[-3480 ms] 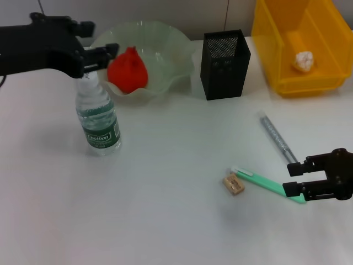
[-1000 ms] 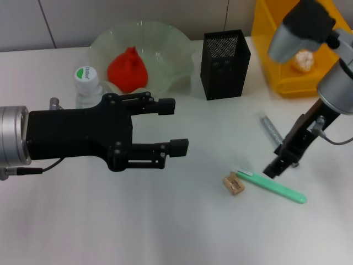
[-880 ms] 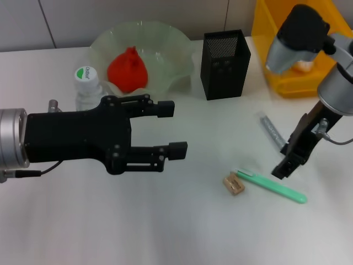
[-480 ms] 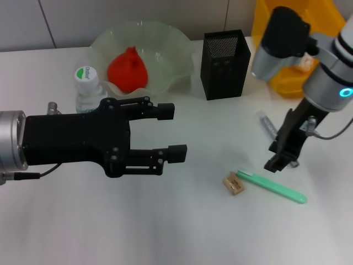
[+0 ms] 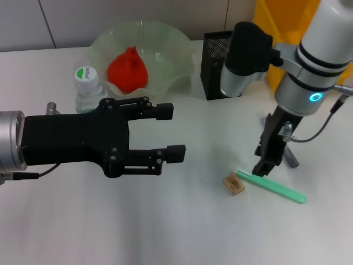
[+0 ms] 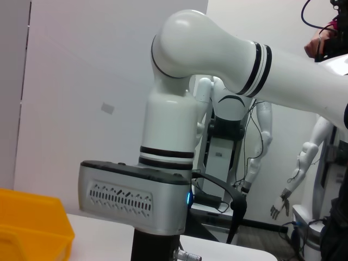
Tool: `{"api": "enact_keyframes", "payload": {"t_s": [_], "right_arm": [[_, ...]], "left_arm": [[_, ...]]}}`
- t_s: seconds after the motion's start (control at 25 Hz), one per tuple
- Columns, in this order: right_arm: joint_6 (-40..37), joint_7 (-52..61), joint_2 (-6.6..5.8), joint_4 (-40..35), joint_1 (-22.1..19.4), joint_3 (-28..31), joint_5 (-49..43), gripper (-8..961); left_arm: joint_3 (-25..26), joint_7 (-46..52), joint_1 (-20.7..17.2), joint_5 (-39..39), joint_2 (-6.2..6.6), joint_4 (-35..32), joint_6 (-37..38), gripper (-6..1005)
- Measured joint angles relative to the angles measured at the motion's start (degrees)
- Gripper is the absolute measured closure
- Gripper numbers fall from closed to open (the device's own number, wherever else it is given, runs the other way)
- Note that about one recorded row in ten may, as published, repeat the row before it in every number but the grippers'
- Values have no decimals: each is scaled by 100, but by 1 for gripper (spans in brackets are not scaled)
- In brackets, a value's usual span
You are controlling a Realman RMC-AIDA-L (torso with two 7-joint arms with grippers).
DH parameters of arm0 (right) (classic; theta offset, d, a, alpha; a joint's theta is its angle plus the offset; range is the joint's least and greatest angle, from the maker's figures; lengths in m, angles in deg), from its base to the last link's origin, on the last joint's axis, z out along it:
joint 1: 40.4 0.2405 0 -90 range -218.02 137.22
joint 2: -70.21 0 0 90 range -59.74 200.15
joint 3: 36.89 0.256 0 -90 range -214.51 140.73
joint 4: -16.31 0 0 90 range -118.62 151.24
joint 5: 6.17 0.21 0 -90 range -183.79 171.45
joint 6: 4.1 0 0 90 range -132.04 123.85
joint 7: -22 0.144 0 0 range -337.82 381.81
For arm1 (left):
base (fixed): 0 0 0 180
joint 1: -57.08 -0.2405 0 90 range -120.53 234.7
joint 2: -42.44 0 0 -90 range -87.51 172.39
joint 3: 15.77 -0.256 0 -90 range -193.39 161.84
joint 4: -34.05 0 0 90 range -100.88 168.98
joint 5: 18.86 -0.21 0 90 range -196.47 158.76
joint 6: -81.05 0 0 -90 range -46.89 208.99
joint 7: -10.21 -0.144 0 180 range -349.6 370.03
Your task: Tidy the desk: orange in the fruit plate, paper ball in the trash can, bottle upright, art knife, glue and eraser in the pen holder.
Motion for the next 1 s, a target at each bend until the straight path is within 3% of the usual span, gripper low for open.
{"api": "enact_keyframes", "payload": {"t_s": [0.4, 1.0], "right_arm": [[306, 68, 27, 580, 247, -130, 14, 497], [686, 339, 45, 823, 250, -520, 264, 496]], "left_arm": [[20, -16, 11, 0, 5, 7, -28, 221], [59, -21, -10, 0, 4, 46, 2, 221]]}}
